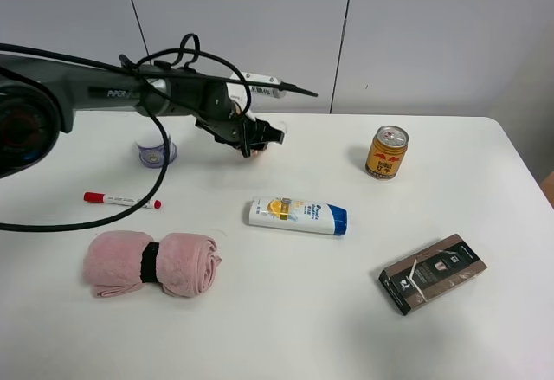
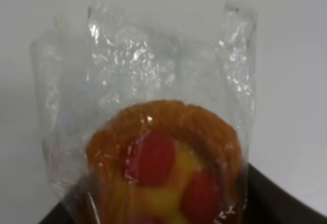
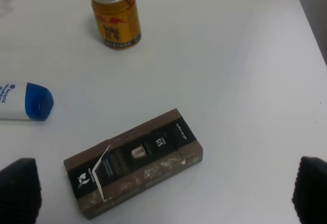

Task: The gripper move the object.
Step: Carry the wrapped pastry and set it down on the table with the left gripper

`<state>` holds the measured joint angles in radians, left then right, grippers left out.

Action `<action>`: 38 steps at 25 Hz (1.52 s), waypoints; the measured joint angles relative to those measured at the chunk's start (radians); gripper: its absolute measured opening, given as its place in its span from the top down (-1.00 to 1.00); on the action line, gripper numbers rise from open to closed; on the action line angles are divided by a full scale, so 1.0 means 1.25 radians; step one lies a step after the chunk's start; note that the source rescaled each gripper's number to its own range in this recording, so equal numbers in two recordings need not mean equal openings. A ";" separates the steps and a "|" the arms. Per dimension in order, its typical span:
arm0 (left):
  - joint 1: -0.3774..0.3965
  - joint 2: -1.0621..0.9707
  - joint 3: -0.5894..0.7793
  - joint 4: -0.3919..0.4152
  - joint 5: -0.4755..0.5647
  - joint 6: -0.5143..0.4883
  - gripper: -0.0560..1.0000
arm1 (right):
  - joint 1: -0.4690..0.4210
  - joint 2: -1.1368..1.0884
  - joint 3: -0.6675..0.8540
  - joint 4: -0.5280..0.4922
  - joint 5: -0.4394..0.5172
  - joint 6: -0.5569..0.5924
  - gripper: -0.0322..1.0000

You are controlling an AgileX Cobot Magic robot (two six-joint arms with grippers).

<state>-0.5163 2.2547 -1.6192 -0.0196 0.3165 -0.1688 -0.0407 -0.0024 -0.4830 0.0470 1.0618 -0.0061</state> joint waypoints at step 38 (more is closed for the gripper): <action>-0.302 -0.357 0.433 -0.238 0.092 0.621 0.88 | 0.000 0.000 0.000 0.000 0.000 0.000 -1.00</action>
<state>-0.8943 1.8085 -1.0784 -0.3175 0.4310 0.6075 -0.0407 -0.0024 -0.4830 0.0470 1.0618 -0.0061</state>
